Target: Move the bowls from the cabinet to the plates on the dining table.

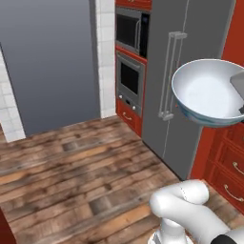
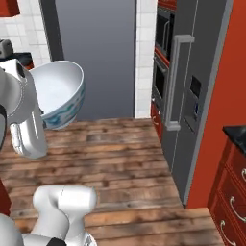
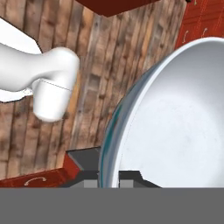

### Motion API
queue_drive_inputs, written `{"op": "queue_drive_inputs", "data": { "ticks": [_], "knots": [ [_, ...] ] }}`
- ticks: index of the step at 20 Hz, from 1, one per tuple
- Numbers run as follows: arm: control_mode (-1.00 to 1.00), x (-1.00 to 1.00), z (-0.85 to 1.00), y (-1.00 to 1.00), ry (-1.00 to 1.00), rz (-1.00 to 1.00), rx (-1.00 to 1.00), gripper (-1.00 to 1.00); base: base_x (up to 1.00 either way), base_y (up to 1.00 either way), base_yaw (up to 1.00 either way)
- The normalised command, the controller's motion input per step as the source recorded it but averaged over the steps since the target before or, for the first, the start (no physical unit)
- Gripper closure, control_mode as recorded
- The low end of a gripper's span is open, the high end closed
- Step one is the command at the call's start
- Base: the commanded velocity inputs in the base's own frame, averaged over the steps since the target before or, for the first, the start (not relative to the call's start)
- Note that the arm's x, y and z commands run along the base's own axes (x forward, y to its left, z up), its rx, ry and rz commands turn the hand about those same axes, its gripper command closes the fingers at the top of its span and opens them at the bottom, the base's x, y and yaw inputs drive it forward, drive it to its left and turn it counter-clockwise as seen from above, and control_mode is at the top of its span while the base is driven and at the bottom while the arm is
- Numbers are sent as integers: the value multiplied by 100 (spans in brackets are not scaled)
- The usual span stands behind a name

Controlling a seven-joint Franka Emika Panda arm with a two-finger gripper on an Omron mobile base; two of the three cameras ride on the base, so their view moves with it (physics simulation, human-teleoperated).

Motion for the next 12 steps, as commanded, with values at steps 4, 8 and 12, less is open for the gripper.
{"op": "queue_drive_inputs", "data": {
  "ticks": [4, 8, 12],
  "knots": [
    [100, 0, 0, 0, 0, 0, 0, 100, 89, 27, 15],
    [100, 0, 0, 0, 0, 0, 0, 100, 73, 23, 21],
    [100, 0, 0, 0, 0, 0, 0, 100, 73, 20, 22]
  ]
}}
